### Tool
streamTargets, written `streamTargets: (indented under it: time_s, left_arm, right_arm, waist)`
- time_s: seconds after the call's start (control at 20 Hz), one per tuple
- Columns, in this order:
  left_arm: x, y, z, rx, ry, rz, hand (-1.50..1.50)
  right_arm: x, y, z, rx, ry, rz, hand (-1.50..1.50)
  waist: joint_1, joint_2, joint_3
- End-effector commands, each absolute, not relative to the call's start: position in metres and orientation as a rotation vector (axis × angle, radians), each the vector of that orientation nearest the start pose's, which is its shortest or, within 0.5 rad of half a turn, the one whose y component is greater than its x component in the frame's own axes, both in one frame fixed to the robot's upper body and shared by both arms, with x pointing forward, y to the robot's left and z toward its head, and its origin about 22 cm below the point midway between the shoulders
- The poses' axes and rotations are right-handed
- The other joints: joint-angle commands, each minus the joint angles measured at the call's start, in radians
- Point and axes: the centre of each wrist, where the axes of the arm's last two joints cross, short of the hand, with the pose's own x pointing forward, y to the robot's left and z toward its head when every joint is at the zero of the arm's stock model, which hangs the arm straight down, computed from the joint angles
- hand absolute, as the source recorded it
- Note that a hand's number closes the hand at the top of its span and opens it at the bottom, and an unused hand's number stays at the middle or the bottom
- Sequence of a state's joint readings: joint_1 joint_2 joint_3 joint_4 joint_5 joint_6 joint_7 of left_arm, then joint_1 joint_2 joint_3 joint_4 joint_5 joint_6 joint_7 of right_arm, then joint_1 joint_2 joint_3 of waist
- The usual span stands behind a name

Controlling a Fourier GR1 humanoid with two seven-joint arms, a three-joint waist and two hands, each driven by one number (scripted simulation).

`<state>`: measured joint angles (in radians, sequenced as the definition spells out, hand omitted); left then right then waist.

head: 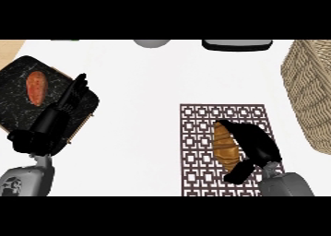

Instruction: Pick the croissant from the placemat and place it in the basket

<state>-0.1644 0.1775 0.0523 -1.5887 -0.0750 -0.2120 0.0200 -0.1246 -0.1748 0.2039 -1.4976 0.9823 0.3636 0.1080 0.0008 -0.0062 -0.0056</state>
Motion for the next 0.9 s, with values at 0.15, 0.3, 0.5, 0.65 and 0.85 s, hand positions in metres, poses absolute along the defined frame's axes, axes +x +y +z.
streamTargets:
  time_s: [0.15, 0.3, 0.5, 0.65, 0.85]
  left_arm:
    - [0.263, 0.270, 0.053, 0.033, -1.687, -0.366, 0.00]
    - [0.280, 0.261, 0.063, 0.044, -1.709, -0.393, 0.00]
    - [0.289, 0.274, 0.065, 0.060, -1.688, -0.380, 0.00]
    - [0.284, 0.276, 0.062, 0.086, -1.679, -0.363, 0.00]
    - [0.281, 0.269, 0.040, 0.071, -1.684, -0.349, 0.00]
  right_arm:
    - [0.255, -0.217, 0.013, -0.582, -1.150, 1.350, 1.50]
    - [0.245, -0.197, -0.013, -0.617, -1.204, 1.447, 1.50]
    - [0.218, -0.233, -0.004, -0.648, -1.229, 1.513, 1.50]
    - [0.163, -0.262, 0.000, -0.637, -1.255, 1.527, 1.50]
    - [0.130, -0.299, 0.025, -0.690, -1.317, 1.488, 1.50]
  waist:
    - [0.000, 0.005, 0.006]
    - [-0.001, 0.006, 0.006]
    - [-0.010, 0.005, 0.006]
    - [-0.025, 0.002, 0.005]
    - [-0.026, 0.004, 0.005]
